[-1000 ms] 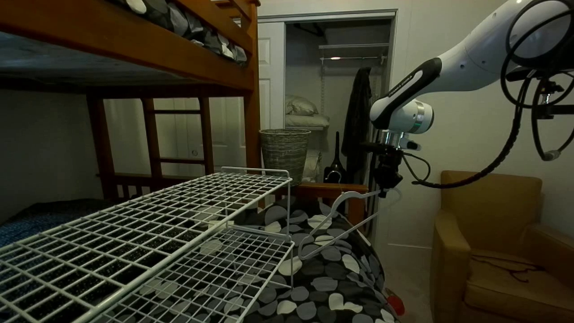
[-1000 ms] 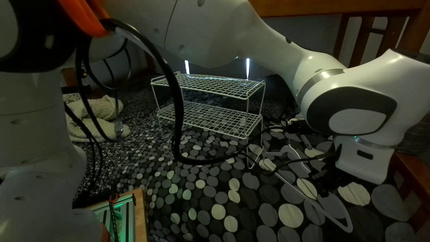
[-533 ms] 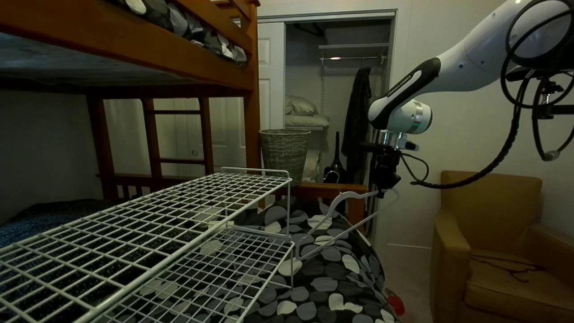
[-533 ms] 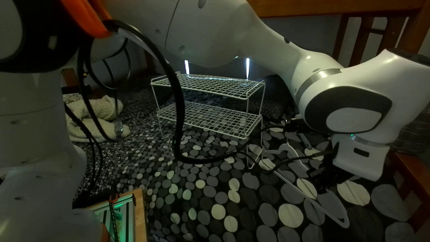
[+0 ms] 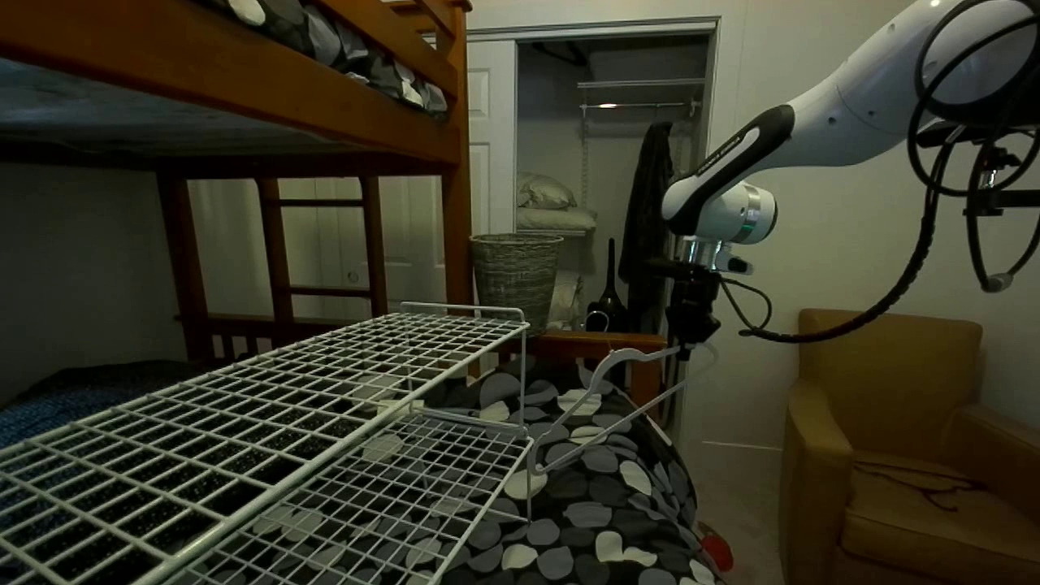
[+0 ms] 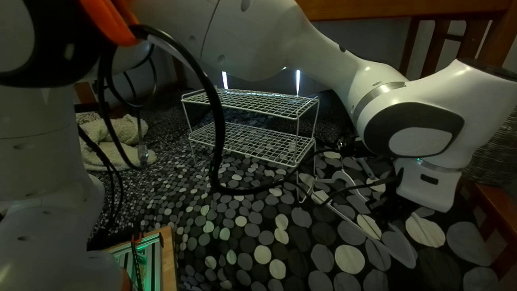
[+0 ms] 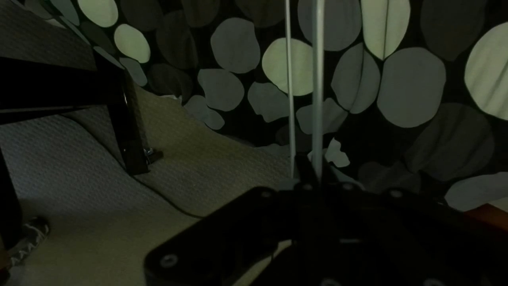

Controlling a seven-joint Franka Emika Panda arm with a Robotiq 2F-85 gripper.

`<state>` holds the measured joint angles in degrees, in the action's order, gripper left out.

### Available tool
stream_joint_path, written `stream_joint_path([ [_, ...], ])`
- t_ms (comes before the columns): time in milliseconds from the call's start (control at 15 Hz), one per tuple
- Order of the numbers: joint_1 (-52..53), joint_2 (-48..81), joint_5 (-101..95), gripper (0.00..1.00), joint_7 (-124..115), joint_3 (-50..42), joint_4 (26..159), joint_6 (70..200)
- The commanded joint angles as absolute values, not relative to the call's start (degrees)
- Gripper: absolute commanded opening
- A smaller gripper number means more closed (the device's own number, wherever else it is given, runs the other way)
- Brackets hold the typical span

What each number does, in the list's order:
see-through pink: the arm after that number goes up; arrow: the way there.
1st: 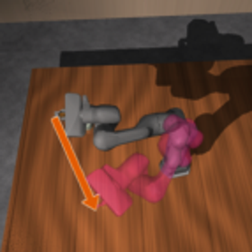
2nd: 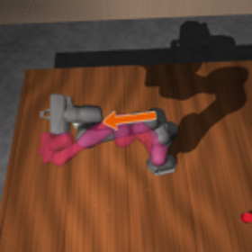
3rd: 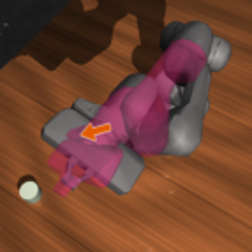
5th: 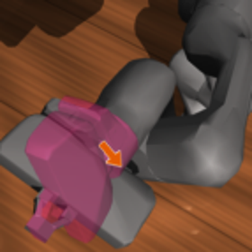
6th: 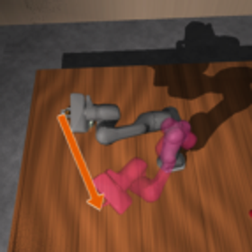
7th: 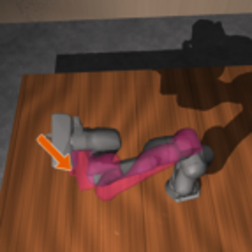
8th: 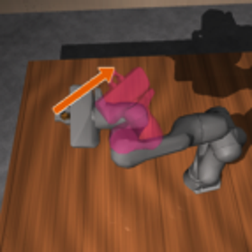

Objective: Pick up the white coat hanger and put it on the bed

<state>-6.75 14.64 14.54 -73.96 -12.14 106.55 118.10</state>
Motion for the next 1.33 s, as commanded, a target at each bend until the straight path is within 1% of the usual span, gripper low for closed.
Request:
stream_joint_path([
  [0,-6.32,14.5,13.98,0.01,-76.73,-11.16,107.01,117.82],
  [533,-2.7,14.75,13.14,0.01,-91.83,-8.97,108.52,120.34],
  [800,-1.45,14.1,13.37,0.01,-95.29,-7.78,110.75,122.81],
  [1267,-0.52,13.12,15.5,0.01,-96.62,-5.6,116.11,135.11],
])
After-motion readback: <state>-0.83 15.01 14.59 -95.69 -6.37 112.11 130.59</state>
